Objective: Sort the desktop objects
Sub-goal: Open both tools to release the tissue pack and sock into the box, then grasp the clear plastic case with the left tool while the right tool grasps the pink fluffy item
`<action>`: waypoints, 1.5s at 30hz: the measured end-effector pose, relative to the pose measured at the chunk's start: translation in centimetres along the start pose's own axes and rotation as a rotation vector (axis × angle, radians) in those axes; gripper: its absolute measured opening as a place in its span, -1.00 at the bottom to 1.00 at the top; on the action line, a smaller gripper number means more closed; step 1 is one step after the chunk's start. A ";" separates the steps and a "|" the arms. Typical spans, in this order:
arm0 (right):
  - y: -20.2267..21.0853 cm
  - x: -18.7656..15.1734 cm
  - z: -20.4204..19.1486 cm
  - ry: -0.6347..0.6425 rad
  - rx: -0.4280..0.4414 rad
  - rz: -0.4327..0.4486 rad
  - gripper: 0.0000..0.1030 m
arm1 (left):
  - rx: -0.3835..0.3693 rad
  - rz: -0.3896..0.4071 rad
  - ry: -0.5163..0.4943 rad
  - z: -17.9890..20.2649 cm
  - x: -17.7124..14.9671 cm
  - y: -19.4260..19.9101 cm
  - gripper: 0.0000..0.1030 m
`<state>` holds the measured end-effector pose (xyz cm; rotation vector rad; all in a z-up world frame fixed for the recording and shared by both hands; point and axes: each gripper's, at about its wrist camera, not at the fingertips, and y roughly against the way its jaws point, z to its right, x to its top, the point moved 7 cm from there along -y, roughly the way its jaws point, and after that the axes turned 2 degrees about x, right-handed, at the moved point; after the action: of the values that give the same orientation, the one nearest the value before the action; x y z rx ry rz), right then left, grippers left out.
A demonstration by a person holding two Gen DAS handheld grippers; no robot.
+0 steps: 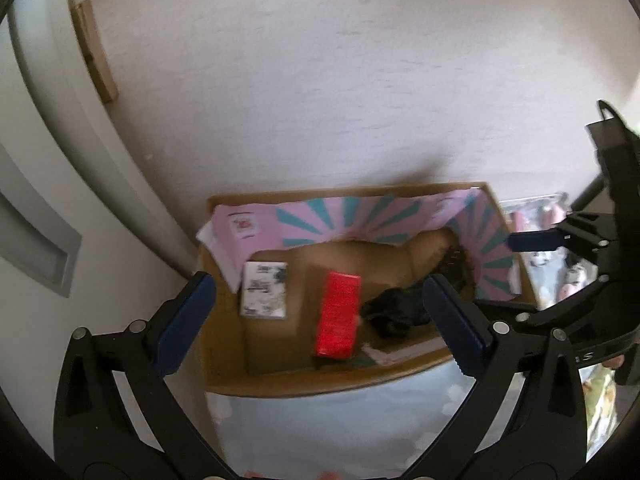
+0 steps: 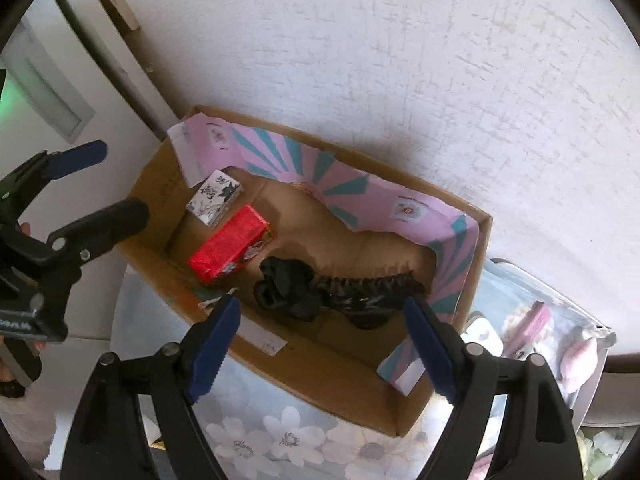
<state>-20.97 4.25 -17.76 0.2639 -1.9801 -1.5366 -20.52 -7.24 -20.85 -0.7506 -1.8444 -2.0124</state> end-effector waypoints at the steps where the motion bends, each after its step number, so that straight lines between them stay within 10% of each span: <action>1: 0.2 -0.2 0.0 -0.006 0.007 0.000 0.57 | -0.010 0.005 0.000 0.3 0.0 0.2 1.00; 23: 10.3 -5.3 8.0 -0.083 -0.061 0.098 0.57 | -0.068 0.002 -0.154 9.2 -1.5 3.2 1.00; 34: 14.1 -10.4 18.0 -0.059 -0.141 0.076 0.57 | -0.209 -0.076 -0.244 24.4 -8.1 3.9 1.00; 45: 8.6 -15.3 26.5 0.108 -0.126 -0.051 0.57 | -0.232 -0.222 -0.112 34.6 -15.3 -2.7 1.00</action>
<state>-22.21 36.00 -18.67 0.3403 -1.7980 -1.6370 -3.71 25.34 -30.62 -0.7630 -1.8457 -2.4025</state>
